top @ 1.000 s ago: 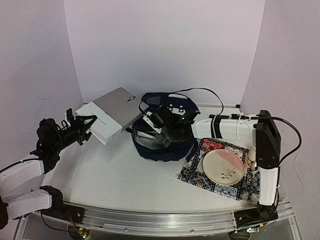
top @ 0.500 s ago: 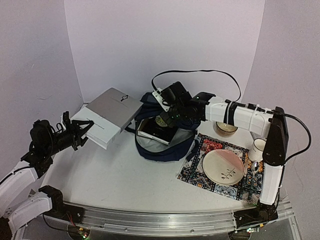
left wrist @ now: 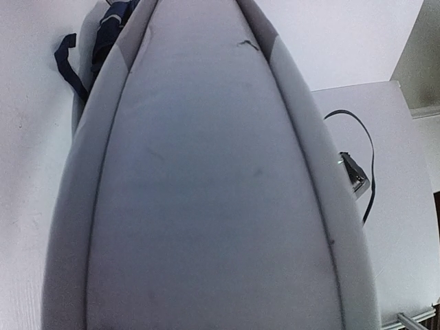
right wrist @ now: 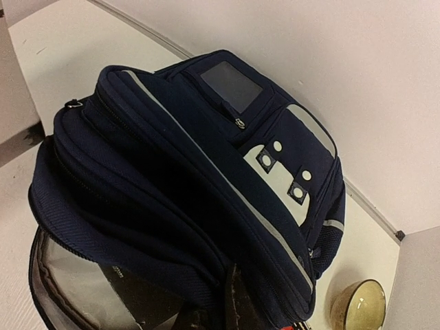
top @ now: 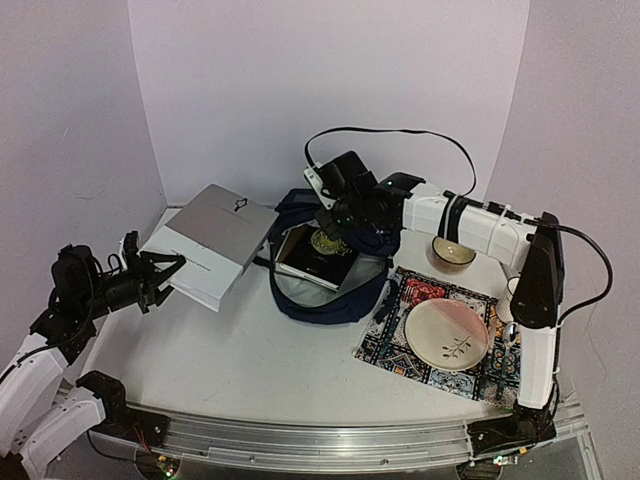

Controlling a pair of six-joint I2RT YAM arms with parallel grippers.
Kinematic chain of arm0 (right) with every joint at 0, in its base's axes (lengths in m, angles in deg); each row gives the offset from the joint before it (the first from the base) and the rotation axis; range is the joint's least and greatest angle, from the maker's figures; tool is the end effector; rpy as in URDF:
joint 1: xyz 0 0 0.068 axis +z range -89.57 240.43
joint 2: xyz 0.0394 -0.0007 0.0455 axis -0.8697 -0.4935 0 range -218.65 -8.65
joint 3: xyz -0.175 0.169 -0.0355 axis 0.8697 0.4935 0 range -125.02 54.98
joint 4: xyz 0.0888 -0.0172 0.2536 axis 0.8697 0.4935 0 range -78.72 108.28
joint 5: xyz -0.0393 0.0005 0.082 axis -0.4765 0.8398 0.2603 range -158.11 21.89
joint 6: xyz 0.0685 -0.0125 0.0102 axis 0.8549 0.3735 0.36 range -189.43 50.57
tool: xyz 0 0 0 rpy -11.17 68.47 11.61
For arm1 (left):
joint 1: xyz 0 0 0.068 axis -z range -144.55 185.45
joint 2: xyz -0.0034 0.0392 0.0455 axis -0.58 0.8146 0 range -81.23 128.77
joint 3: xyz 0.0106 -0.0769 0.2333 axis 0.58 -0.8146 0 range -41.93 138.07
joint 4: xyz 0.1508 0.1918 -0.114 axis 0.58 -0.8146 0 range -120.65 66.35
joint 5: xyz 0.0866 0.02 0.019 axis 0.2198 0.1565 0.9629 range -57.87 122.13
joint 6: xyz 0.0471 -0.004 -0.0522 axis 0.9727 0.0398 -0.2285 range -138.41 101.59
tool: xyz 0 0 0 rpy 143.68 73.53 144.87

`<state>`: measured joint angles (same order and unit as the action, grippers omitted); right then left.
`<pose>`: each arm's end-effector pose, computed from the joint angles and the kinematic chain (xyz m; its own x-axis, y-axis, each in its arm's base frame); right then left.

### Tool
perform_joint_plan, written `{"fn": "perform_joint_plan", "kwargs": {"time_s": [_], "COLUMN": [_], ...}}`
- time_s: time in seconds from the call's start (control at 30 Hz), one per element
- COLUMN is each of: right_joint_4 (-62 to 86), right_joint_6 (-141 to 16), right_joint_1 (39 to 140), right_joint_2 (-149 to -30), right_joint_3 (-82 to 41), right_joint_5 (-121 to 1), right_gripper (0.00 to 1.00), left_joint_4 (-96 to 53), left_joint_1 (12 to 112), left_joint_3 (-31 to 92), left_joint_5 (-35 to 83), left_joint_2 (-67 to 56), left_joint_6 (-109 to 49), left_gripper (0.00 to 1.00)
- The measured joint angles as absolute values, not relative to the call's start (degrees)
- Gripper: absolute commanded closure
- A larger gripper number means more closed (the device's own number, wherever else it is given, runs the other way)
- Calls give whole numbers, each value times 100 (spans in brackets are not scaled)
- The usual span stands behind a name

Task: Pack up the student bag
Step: Place the book in the largest pocket of the bag.

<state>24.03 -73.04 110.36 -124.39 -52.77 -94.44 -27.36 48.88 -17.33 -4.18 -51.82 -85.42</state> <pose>0.3410 0.3656 0.3058 -0.2010 -0.3268 -0.9235 -0.4323 0.8755 -0.2157 0.1778 -0.0775 0.2501 -0.7529 -0.5830 -0.3054 0.1628 0.2847 -0.9447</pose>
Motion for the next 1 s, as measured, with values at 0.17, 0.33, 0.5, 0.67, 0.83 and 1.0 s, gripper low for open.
{"fn": "perform_joint_plan", "kwargs": {"time_s": [0.17, 0.33, 0.5, 0.67, 0.83, 1.0], "right_joint_4": [2412, 2413, 2420, 2480, 2555, 2630], "right_joint_6": [-7216, -7163, -7028, -6926, -6870, -6824], "right_joint_1": [10949, 10896, 10859, 10821, 10795, 10770], "right_joint_2": [-12483, -12490, -12491, -12491, -12494, -12502], "right_joint_3": [-5384, -5402, -5472, -5561, -5653, -5753], "right_joint_5": [-9343, -9281, -9238, -9110, -9008, -8853], "right_gripper": [100, 100, 100, 100, 100, 100], "left_joint_4": [-3016, -3135, -3133, -3127, -3125, -2864], "left_joint_1": [4888, 4888, 4888, 4890, 4989, 5689], "left_joint_3": [-1674, -1676, -1695, -1730, -1799, -1901], "left_joint_5": [-507, -866, -1308, -1700, -1829, -1668], "left_joint_2": [-5303, -5323, -5357, -5102, -4873, -4533], "left_joint_6": [-8466, -8486, -8571, -8571, -8569, -8633], "left_gripper": [66, 66, 64, 64, 63, 67]}}
